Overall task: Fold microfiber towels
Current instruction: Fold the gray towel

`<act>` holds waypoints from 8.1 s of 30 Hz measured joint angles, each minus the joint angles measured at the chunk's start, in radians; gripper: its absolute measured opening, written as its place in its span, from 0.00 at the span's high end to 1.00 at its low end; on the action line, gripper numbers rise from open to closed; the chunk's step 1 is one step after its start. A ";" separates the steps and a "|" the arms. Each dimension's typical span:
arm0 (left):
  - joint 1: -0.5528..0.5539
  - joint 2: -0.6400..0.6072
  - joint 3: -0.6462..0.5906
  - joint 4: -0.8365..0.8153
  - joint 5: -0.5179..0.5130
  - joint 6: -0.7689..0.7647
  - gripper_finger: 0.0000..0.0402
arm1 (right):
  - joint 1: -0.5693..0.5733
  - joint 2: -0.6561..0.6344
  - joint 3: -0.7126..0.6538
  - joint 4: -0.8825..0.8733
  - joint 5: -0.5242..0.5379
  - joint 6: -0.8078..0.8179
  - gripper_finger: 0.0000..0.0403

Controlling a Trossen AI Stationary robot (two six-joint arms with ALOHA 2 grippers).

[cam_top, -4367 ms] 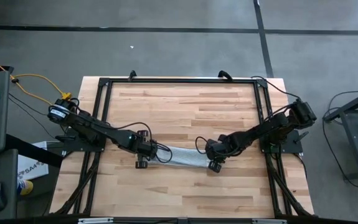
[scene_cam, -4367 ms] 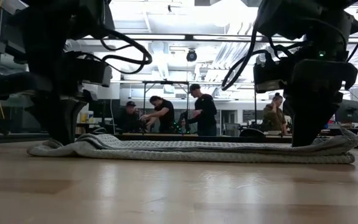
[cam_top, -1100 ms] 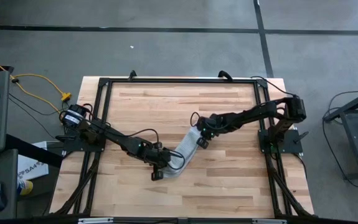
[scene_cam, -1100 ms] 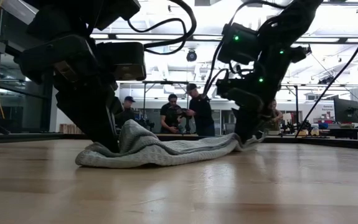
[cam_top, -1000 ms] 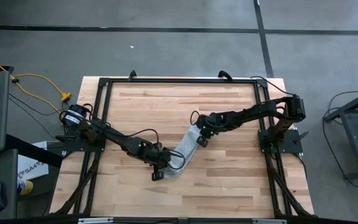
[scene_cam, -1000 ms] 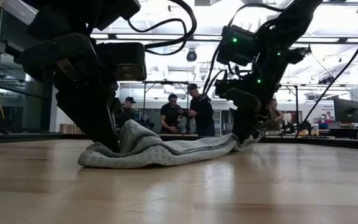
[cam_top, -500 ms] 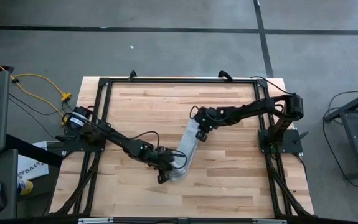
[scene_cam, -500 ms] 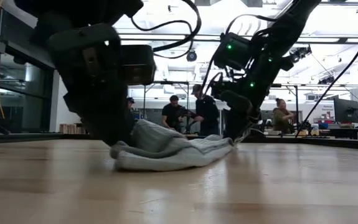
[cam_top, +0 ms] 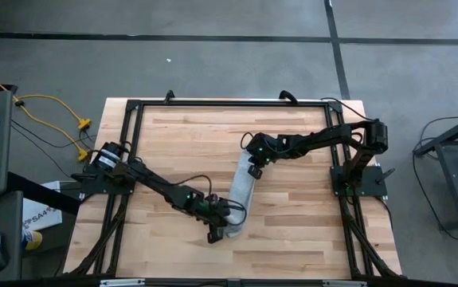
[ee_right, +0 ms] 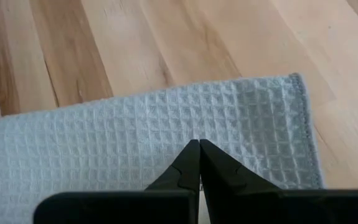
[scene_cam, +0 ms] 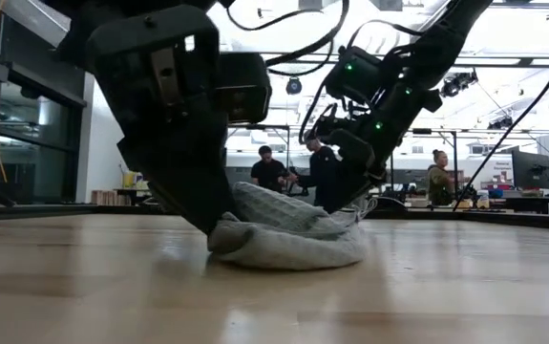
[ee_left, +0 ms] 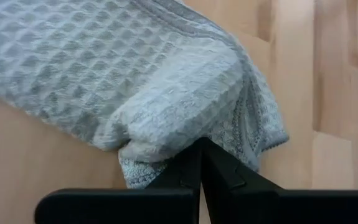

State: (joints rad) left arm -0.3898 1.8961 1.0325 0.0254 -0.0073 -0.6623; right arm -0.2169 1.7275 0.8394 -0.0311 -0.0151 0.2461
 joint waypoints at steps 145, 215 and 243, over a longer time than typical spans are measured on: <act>0.821 -0.162 0.151 -0.551 0.504 0.957 1.00 | -0.342 -0.059 0.152 -0.181 -0.507 -0.167 1.00; 0.892 -0.050 0.151 -0.517 0.603 0.971 0.65 | -0.301 0.188 0.154 -0.005 -0.436 0.021 0.46; 0.892 -0.037 0.151 -0.428 0.657 0.895 0.65 | -0.260 0.193 0.152 0.019 -0.510 0.021 0.46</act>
State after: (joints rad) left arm 0.5018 1.8590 1.1831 -0.4024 0.6502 0.2325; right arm -0.4770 1.9209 0.9916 -0.0120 -0.5251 0.2675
